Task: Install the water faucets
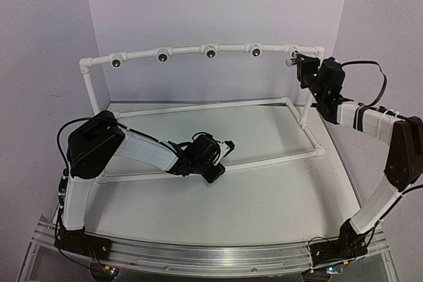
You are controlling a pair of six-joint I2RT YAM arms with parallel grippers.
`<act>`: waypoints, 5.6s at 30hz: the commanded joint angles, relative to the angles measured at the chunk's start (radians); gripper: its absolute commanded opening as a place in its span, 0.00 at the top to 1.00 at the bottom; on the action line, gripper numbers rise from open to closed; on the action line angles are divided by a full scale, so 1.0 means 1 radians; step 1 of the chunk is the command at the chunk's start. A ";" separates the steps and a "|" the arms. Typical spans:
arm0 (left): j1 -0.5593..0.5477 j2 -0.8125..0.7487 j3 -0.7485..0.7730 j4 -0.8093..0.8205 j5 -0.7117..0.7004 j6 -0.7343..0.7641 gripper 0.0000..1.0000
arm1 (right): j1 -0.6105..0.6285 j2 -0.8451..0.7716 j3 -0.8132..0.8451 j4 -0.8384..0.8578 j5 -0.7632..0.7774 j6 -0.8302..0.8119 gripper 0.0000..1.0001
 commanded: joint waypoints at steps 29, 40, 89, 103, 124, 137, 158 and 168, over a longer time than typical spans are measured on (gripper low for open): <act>-0.041 0.155 -0.108 -0.385 0.107 -0.167 1.00 | 0.014 0.066 0.193 -0.327 0.158 0.804 1.00; -0.056 0.163 -0.086 -0.411 0.103 -0.157 1.00 | 0.014 0.081 0.142 -0.237 0.137 0.998 1.00; -0.061 0.180 -0.072 -0.426 0.098 -0.142 1.00 | -0.006 -0.316 -0.209 -0.249 0.183 0.639 0.02; -0.068 0.184 -0.055 -0.435 0.098 -0.135 1.00 | -0.035 -0.559 -0.180 -0.606 -0.207 -1.393 0.04; -0.073 0.179 -0.082 -0.403 0.091 -0.143 1.00 | -0.080 -0.351 -0.023 -0.538 -0.332 -2.103 0.17; -0.073 0.180 -0.112 -0.383 0.098 -0.150 1.00 | -0.086 -0.263 0.066 -0.482 -0.363 -1.936 0.27; -0.073 0.185 -0.091 -0.399 0.104 -0.153 1.00 | -0.086 -0.165 0.097 -0.393 -0.294 -1.948 0.37; -0.072 0.182 -0.090 -0.403 0.102 -0.157 1.00 | -0.086 -0.154 0.090 -0.338 -0.286 -1.907 0.42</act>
